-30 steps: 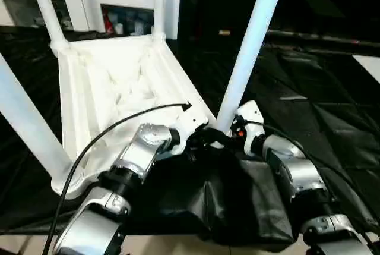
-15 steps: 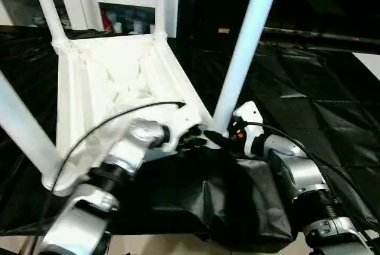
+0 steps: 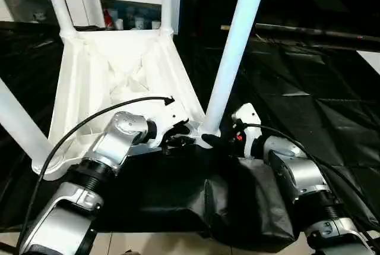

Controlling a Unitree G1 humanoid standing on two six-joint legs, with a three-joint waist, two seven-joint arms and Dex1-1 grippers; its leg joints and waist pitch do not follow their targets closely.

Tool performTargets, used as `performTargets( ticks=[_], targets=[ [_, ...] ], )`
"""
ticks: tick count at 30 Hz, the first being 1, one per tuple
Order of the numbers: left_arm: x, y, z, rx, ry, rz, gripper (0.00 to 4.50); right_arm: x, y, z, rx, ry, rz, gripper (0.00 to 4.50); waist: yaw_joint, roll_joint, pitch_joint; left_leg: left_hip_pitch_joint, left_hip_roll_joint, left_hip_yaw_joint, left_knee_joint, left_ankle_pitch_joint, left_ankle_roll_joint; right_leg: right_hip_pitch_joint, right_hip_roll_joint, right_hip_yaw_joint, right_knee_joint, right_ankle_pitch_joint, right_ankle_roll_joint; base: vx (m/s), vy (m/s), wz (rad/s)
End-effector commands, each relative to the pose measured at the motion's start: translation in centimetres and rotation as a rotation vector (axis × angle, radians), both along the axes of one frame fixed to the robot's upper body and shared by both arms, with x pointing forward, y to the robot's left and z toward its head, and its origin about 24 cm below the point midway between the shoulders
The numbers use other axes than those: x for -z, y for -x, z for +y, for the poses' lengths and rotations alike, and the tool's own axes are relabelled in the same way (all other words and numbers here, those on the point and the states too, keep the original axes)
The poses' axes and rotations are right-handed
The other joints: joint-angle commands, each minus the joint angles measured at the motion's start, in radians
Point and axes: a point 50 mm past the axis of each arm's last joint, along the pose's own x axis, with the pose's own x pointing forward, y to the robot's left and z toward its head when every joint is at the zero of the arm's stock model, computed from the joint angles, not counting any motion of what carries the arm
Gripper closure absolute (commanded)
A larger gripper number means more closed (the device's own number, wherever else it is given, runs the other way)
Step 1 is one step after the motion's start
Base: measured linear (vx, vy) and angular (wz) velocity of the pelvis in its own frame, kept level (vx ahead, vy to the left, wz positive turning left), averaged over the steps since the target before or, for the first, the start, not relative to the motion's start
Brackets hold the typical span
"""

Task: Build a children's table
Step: Rotate leg to tighten

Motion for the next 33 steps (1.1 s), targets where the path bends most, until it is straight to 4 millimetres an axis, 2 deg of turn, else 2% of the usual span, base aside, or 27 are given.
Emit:
performTargets(
  ticks=[1,5,13,14,17,18,19,24,27,29,33],
  targets=[
    [-0.3,0.2,-0.1,0.019,0.017,-0.001,2.85,0.5,0.5,-0.2,-0.021,0.013,0.025,1.25,0.002,0.011,-0.056,0.003,0.021,0.005,-0.058,-0.136,0.041,0.065,-0.052,0.044,-0.048,-0.073,-0.237,0.0,0.0,0.0],
    [-0.8,0.3,0.6,0.037,0.023,0.01,2.85,0.6,0.6,-0.2,-0.034,0.017,0.029,1.25,0.002,0.011,-0.057,0.003,0.021,0.004,-0.058,-0.139,0.03,0.064,-0.052,0.043,-0.046,-0.086,-0.23,0.0,0.0,0.0],
    [-0.4,0.6,1.4,0.063,0.006,0.051,2.85,0.5,0.7,-0.1,-0.052,0.019,0.028,1.25,0.002,0.01,-0.059,0.001,0.019,0.005,-0.055,-0.115,0.03,0.066,-0.051,0.044,-0.042,-0.064,-0.229,0.0,0.0,0.0],
    [-0.4,0.7,1.5,0.064,0.008,0.053,3.2,0.5,0.7,-0.1,-0.053,0.019,0.028,1.25,0.002,0.01,-0.059,0.001,0.018,0.005,-0.055,-0.115,0.031,0.066,-0.051,0.044,-0.042,-0.063,-0.23,0.0,0.0,0.0],
    [-0.3,0.7,1.7,0.069,0.015,0.06,3.2,0.5,0.8,-0.1,-0.057,0.021,0.028,1.25,0.003,0.011,-0.059,0.002,0.018,0.005,-0.054,-0.113,0.034,0.067,-0.05,0.044,-0.041,-0.059,-0.23,0.0,0.0,0.0],
    [-0.3,0.7,1.8,0.07,0.015,0.061,3.49,0.5,0.8,-0.2,-0.057,0.022,0.028,1.25,0.003,0.01,-0.059,0.002,0.018,0.006,-0.054,-0.115,0.034,0.066,-0.05,0.044,-0.041,-0.061,-0.231,0.0,0.0,0.0],
    [-0.2,0.7,1.9,0.069,0.012,0.064,3.49,0.6,0.8,-0.2,-0.058,0.023,0.029,1.25,0.003,0.01,-0.059,0.002,0.018,0.005,-0.054,-0.118,0.034,0.066,-0.051,0.043,-0.041,-0.067,-0.229,0.0,0.0,0.0],
    [0.0,0.7,2.4,0.065,-0.003,0.074,4.05,0.6,0.8,-0.3,-0.062,0.026,0.029,1.25,0.003,0.01,-0.057,0.002,0.019,0.004,-0.055,-0.138,0.025,0.064,-0.051,0.043,-0.044,-0.1,-0.222,0.0,0.0,0.0],
    [0.1,0.9,2.7,0.08,-0.027,0.081,4.16,0.6,0.8,-0.2,-0.065,0.028,0.028,1.25,0.004,0.009,-0.058,0.002,0.019,0.004,-0.055,-0.14,0.023,0.064,-0.052,0.044,-0.045,-0.118,-0.213,0.0,0.0,0.0],
    [0.2,1.1,2.8,0.095,-0.044,0.087,4.39,0.5,0.8,-0.2,-0.067,0.028,0.027,1.25,0.003,0.01,-0.058,0.001,0.019,0.003,-0.055,-0.134,0.022,0.065,-0.051,0.043,-0.043,-0.109,-0.213,0.0,0.0,0.0],
    [0.2,1.1,2.8,0.111,-0.045,0.054,4.39,0.5,0.8,-0.2,-0.07,0.029,0.026,1.25,0.003,0.007,-0.061,0.001,0.018,0.005,-0.051,-0.108,0.029,0.065,-0.051,0.044,-0.038,-0.066,-0.223,0.0,0.0,0.0]
  ],
)
